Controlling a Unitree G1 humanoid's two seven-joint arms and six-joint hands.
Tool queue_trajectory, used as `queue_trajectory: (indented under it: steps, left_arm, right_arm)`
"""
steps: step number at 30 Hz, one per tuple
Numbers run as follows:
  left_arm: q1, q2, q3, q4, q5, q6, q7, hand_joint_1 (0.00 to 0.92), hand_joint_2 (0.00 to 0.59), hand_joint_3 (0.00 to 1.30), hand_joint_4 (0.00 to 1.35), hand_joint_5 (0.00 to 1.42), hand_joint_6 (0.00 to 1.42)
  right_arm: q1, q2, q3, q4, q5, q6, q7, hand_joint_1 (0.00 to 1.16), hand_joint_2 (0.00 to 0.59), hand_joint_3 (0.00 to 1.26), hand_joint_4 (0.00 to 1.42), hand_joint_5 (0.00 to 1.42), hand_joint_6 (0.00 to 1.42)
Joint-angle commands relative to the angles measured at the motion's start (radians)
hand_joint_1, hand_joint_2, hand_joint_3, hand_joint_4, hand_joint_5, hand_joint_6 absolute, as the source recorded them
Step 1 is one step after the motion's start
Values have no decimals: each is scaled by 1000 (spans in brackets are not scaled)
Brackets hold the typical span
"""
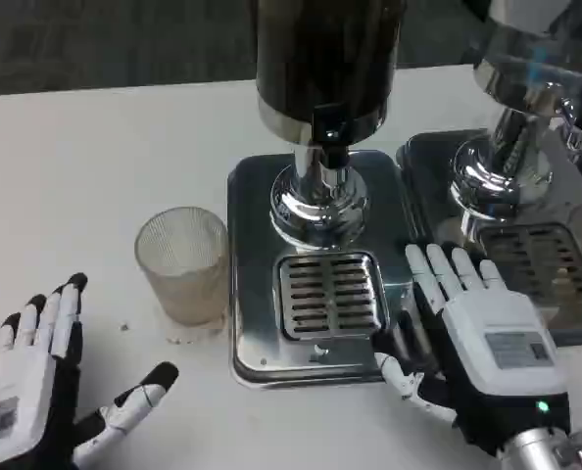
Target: Grasp the cup under the faucet to collect the drink, then remove the cup.
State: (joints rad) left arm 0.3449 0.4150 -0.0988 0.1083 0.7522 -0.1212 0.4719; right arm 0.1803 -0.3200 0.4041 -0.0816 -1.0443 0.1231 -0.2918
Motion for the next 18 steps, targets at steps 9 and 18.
queue_trajectory:
  steps: [9, 18]
  left_arm:
    - [0, 3, -9, 4, 24, -7, 37, 0, 116, 0, 0, 0, 0]
    - [0, 0, -8, 7, 15, -10, 36, 0, 114, 0, 0, 0, 0]
  right_arm:
    - [4, 0, -2, -11, -5, 8, -5, 263, 423, 0, 0, 0, 0]
    - [4, -1, -1, -11, -3, 8, -1, 270, 422, 0, 0, 0, 0]
